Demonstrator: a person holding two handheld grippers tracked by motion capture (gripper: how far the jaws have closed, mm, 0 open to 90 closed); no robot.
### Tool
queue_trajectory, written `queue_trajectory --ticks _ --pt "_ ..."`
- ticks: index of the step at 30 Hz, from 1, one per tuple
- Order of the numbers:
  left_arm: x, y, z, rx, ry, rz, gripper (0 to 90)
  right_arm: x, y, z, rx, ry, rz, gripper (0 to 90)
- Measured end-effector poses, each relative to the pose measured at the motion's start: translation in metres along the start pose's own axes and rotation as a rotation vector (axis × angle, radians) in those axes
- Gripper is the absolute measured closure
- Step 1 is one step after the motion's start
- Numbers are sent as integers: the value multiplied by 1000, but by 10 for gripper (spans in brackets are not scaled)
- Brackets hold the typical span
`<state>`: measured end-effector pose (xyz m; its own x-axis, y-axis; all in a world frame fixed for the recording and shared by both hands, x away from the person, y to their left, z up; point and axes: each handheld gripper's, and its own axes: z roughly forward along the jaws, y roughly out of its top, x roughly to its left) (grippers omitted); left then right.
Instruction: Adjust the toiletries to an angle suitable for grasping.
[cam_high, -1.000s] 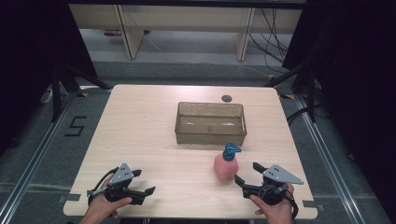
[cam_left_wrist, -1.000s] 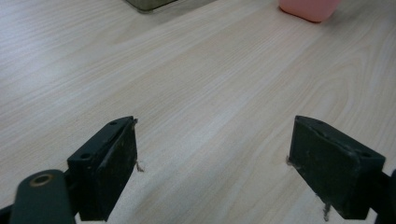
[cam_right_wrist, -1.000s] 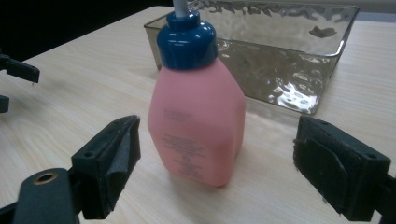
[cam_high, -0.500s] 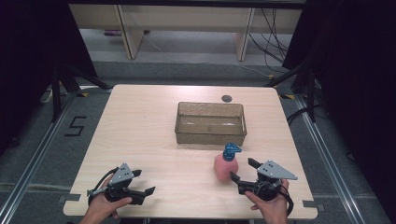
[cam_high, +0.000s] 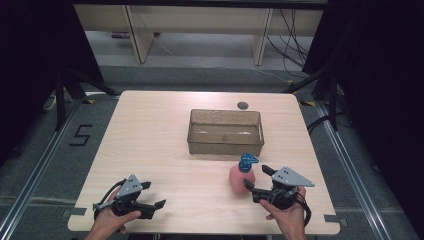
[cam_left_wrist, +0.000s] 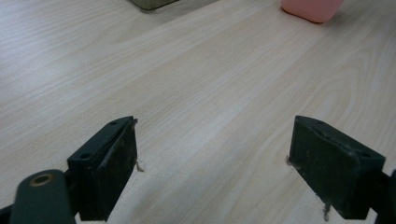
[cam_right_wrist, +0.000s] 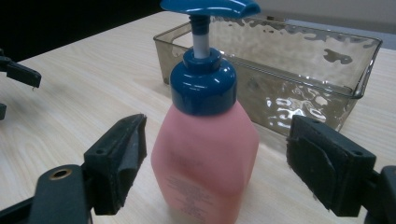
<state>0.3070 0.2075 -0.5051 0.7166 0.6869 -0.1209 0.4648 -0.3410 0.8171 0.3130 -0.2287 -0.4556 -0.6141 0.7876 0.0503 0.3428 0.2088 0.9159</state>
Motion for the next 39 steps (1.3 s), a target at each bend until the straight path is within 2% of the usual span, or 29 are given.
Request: queue_trajectory --ticks 5,6,8,11,12,13,14,15,16,21,25,27,28,29,30,31,32,36,39 --pt "0 0 0 1 5 0 147 2 2 1 12 9 24 217" --pt "0 0 0 -1 4 -1 147 0 2 3 -4 8 -1 218" --pt "0 0 -1 5 1 2 147 -1 3 4 -6 8 -9 222" --pt "1 0 0 2 -1 1 147 -1 5 6 -17 20 12 229" --pt "0 0 0 -3 -3 -5 147 -3 6 6 -12 7 -11 232" --pt "0 0 0 -3 -3 -5 147 -3 6 6 -12 7 -11 232" --pt "0 0 1 -7 3 -4 147 -3 7 7 -16 25 15 235" --pt "0 0 1 -7 3 -4 147 -3 7 7 -16 25 15 235" --pt "0 0 1 -9 3 -4 147 -4 8 9 -14 17 -15 241" --pt "0 0 0 -3 13 -9 147 -4 9 11 -6 22 -14 248" --pt "1 0 0 1 7 0 147 -3 9 15 -24 28 12 252" --pt "1 0 0 1 6 1 147 -3 10 16 -24 40 3 256" --pt "1 0 1 0 6 -1 147 -5 11 16 -25 33 -18 256" --pt "1 0 1 0 6 -1 147 -1 11 15 -10 33 27 258" --pt "1 0 1 -4 6 -6 147 -4 11 17 -25 34 -9 260" --pt "1 0 1 -4 6 -6 147 -4 11 17 -25 34 -9 260" --pt "1 0 1 -4 6 -6 147 -2 11 18 -27 46 13 265" --pt "2 1 1 0 9 -4 147 -2 13 21 -27 49 -8 281" --pt "2 1 1 8 13 -4 147 -1 13 24 -31 56 0 294"
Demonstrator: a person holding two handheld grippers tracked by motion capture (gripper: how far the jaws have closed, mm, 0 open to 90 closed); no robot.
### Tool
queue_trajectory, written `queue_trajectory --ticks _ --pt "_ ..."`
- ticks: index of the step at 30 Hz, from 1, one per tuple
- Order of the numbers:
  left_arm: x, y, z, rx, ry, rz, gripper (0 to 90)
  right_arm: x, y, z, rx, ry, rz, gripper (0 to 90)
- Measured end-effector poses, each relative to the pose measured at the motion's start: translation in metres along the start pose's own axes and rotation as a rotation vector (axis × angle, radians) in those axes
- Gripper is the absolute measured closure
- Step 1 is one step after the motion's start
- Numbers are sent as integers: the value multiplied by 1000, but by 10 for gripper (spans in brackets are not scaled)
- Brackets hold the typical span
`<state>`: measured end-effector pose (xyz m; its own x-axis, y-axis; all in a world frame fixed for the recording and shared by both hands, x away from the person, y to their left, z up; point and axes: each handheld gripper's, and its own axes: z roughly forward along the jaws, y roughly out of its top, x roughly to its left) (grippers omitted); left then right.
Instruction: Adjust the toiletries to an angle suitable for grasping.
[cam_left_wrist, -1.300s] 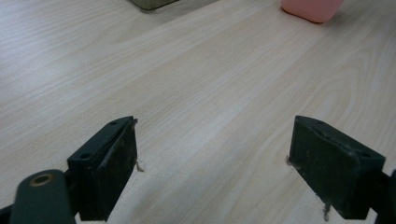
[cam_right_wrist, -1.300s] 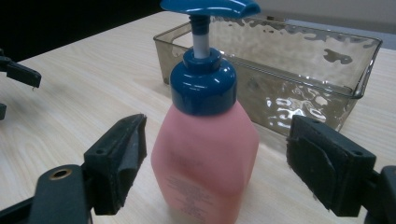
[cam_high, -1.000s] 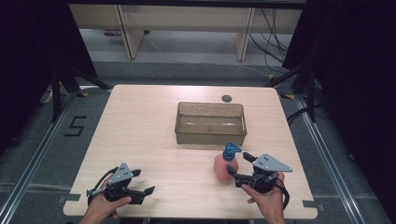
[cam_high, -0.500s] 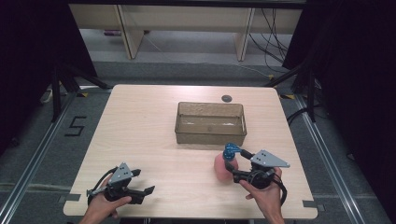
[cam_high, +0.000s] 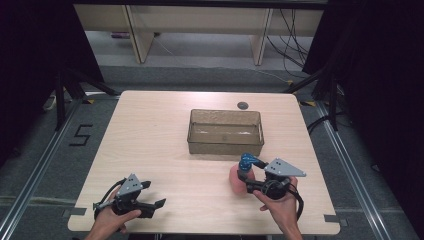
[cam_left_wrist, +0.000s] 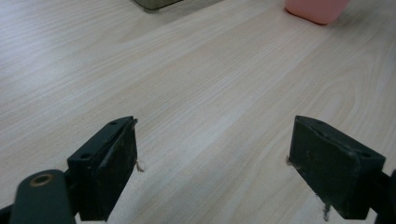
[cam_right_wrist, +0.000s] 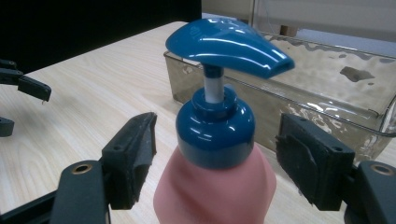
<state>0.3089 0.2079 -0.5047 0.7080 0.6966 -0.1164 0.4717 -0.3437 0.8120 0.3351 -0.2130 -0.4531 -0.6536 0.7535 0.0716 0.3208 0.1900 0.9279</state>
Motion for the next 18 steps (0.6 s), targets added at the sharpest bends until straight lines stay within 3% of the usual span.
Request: queue_trajectory --ticks 2,4,5,18 --pt "0 0 0 1 -1 0 147 -1 0 1 4 -6 -15 296" --pt "0 0 1 -3 -1 -4 147 0 0 3 -4 5 8 304" --pt "0 0 1 -5 -6 -6 147 -2 0 5 -4 1 -21 307" --pt "-1 3 3 -2 -12 -6 147 -3 -1 11 10 26 -3 332"
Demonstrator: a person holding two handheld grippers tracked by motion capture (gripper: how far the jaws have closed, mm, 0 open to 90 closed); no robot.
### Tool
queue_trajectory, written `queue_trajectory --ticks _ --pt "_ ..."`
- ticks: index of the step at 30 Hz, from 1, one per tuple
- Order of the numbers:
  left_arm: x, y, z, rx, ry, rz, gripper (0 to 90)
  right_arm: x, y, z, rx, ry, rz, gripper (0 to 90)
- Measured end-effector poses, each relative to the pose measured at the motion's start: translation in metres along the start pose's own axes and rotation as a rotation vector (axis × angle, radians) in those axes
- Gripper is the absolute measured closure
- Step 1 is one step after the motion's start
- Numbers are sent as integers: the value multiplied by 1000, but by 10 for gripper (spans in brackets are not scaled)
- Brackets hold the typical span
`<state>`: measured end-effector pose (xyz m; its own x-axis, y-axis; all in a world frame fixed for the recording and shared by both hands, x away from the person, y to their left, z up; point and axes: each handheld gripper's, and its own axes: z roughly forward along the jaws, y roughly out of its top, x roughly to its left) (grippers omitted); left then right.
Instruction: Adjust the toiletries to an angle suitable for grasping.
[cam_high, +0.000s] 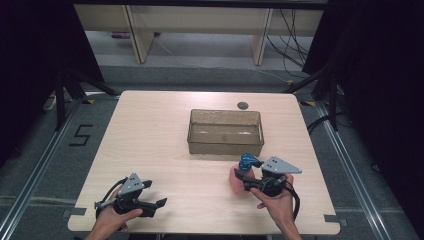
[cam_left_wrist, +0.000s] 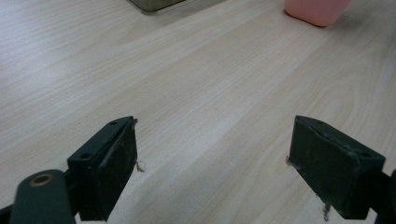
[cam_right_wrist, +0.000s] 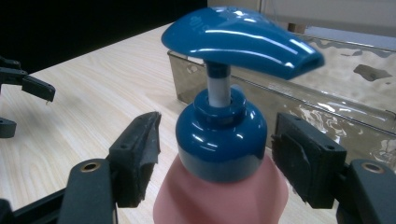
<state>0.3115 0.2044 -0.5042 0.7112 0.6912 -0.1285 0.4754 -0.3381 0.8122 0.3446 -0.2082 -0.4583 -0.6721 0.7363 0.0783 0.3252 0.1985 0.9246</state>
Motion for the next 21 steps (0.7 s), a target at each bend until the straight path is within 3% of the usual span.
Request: queue_trajectory --ticks 2,4,10,13,21 --pt "0 0 0 -3 -1 2 147 -1 0 2 -6 13 9 339" --pt "0 0 1 -7 -1 1 147 -2 0 2 -13 -2 -14 343" --pt "0 0 0 -1 -4 -1 147 -2 1 3 -9 4 -9 355" --pt "0 0 0 -1 -8 4 147 0 0 5 -17 16 24 373" --pt "-1 0 0 3 -8 4 147 -3 0 8 -23 14 17 407"
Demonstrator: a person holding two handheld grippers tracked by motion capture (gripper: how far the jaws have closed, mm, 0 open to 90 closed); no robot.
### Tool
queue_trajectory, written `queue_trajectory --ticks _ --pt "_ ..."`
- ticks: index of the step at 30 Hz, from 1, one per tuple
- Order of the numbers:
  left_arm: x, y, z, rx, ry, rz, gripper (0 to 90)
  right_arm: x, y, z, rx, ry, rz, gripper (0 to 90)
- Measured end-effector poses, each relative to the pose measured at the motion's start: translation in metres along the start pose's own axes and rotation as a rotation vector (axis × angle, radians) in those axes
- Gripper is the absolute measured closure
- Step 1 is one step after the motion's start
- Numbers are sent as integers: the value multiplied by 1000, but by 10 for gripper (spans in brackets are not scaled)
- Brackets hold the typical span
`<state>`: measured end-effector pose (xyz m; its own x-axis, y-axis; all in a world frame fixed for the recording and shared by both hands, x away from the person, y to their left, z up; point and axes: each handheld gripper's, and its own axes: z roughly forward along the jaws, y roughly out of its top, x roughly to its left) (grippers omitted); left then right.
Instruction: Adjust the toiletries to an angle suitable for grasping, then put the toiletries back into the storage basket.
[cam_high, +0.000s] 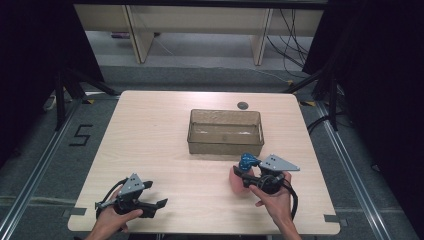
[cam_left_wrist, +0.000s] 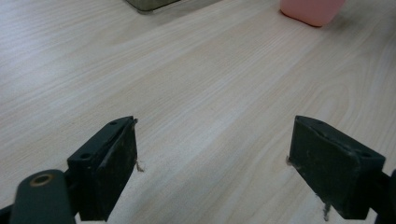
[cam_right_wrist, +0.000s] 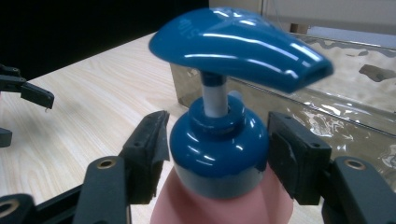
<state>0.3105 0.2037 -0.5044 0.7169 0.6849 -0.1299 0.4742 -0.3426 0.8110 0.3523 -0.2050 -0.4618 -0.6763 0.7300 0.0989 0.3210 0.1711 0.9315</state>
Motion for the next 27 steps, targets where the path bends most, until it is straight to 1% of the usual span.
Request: queue_trajectory --ticks 3,4,5,6,8,9,10,11,12,13,14,15,16,17,18,22,25,26,27 --pt "0 0 0 -1 -4 -1 147 -1 0 1 1 5 0 416" --pt "1 0 0 -1 -4 -2 147 0 0 1 18 10 24 419" --pt "1 0 0 -5 -5 -1 147 -1 0 1 8 -11 -6 424" --pt "1 0 0 -2 -4 -2 147 -2 0 2 13 -6 -12 450" --pt "0 0 0 -8 3 -1 147 -2 0 2 15 -11 -12 451" --pt "0 1 -1 0 6 0 147 -3 0 2 14 -8 -15 452" --pt "-1 1 -1 6 8 2 147 -2 0 2 9 -3 0 461" --pt "-1 1 -1 6 8 2 147 -1 0 3 6 0 -6 466" --pt "-1 1 -1 6 7 2 147 -1 1 1 18 -25 -29 471" --pt "-1 1 -1 6 7 2 147 0 1 2 16 -3 -23 478" --pt "-1 0 0 -12 -6 -2 147 3 3 1 24 -32 -43 497" --pt "-1 0 0 -12 -6 -2 147 3 3 1 24 -32 -43 497" --pt "-2 0 1 -19 -10 -7 147 7 4 1 30 -39 -58 516" --pt "-2 0 1 -19 -10 -7 147 7 4 1 30 -39 -58 516" --pt "-2 1 0 -13 -15 -5 147 10 6 -1 48 -58 -72 529" --pt "-1 1 -1 -7 -14 2 147 10 6 -1 45 -59 -74 530" --pt "-1 1 -1 -10 -12 0 147 9 6 -2 42 -63 -75 531" --pt "-1 1 -1 -11 -13 1 147 9 6 -2 42 -65 -64 531" --pt "-1 1 -1 -11 -13 1 148 9 6 -2 42 -65 -64 531"
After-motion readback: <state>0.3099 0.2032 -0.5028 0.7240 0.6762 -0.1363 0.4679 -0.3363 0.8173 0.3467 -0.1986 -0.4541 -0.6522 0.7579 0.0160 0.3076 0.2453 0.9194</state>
